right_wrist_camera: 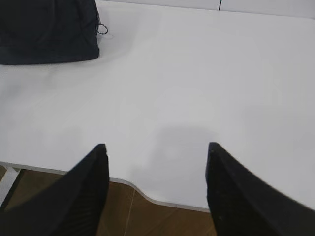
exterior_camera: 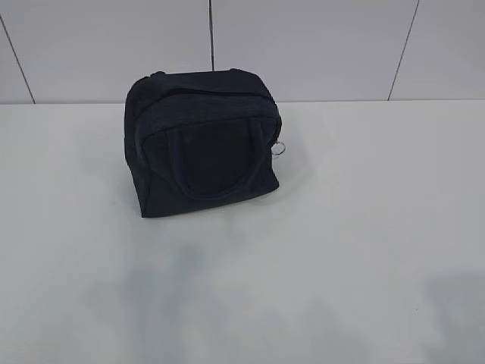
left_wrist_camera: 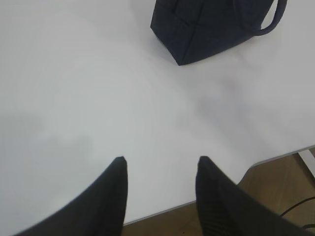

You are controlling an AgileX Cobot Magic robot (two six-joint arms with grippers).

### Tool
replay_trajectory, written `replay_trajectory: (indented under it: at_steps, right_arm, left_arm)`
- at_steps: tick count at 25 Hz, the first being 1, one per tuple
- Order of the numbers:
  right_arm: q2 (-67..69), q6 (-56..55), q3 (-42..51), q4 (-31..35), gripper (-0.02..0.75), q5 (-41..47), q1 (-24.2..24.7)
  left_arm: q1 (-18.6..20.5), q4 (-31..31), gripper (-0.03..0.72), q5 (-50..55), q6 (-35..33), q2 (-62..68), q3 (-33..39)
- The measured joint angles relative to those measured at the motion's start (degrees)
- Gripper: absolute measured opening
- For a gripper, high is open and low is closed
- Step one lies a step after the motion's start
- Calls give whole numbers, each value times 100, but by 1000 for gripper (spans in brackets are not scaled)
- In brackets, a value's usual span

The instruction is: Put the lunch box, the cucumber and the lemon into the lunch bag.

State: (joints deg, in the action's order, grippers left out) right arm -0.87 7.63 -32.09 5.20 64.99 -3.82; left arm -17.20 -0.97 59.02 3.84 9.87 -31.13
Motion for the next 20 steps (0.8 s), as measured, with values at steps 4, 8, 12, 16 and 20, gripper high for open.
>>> replay_trajectory:
  at_steps: [4, 8, 12, 16, 20]
  right_arm:
    - [-9, -22, 252, -21, 474, 0, 0]
    - [-9, -33, 287, -31, 474, -2, 0]
    - [-9, -33, 358, -31, 474, 56, 0]
    - [-9, -33, 358, -31, 474, 48, 0]
    - [-9, -33, 358, -39, 474, 48, 0]
  left_arm:
    - [0, 97, 331, 177, 7, -77, 55]
    - [0, 97, 331, 315, 7, -202, 115]
    - [0, 302, 331, 340, 7, -388, 115]
    - [0, 520, 331, 352, -72, -576, 115]
    - [0, 542, 331, 362, -109, -710, 115]
